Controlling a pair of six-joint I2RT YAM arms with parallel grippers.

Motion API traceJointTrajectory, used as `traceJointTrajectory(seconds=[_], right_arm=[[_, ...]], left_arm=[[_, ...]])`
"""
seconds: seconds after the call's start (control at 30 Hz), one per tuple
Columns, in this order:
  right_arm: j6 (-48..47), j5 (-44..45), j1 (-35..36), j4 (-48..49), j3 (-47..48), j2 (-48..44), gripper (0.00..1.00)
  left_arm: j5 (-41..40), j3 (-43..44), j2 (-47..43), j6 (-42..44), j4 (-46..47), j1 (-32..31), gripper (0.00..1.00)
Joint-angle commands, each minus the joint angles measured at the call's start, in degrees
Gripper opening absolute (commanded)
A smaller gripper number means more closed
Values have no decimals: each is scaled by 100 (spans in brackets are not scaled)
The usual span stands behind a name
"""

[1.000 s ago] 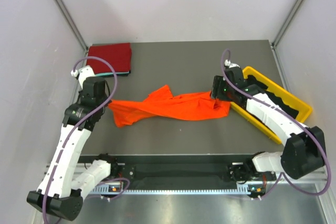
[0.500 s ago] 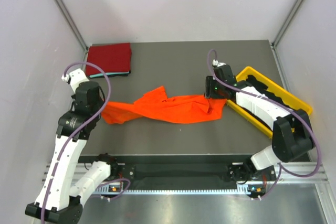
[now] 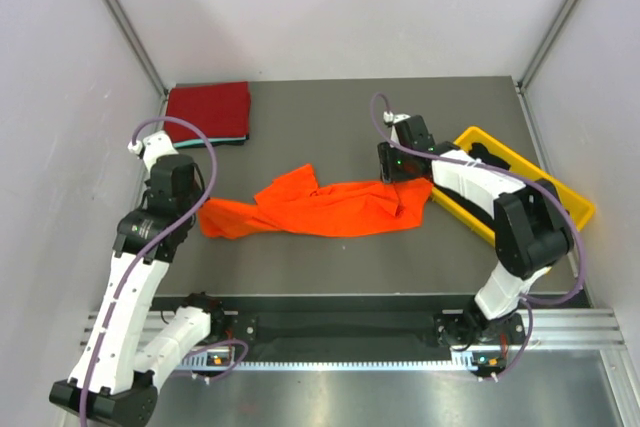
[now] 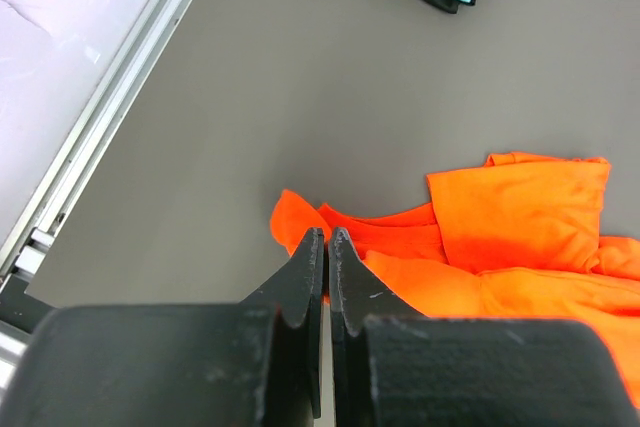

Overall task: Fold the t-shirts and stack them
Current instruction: Flatten the tshirt out

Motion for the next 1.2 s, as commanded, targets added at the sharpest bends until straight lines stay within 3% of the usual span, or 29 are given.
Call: traceJointTrajectory(seconds=[0.0, 0.33, 0.4, 0.43, 0.53, 0.73, 0.87, 1.03, 1.07, 1.17], right_arm=[[-213, -170, 45, 175, 299, 111, 48], [-177, -372, 45, 289, 115, 182, 45], [-212, -372, 45, 289, 106, 190, 38], [-247, -381, 45, 280, 106, 190, 24], [-309, -355, 45, 263, 158, 208, 0], [-213, -162, 45, 140, 464, -81, 0], [-90, -4, 54, -482, 1939, -179, 0], [-370, 1304, -7, -608, 3732, -590, 0], [-440, 1428, -7, -608, 3893, -688, 0], [-783, 1754, -43, -512, 4027, -1188, 0]], left_arm=[[34, -100, -29, 24, 333, 49, 0], [210, -153, 146, -29, 508, 49, 0], [218, -162, 173, -20, 543, 41, 0], [253, -180, 190, -20, 561, 49, 0], [394, -206, 252, -72, 614, 49, 0], [518, -154, 470, -318, 859, 49, 0], [271, 574, 1401, -512, 1553, 102, 0], [254, 3253, 2746, -565, 1441, 287, 0], [228, 3909, 2818, -530, 1397, 295, 0], [104, 4547, 2766, -319, 1370, 287, 0]])
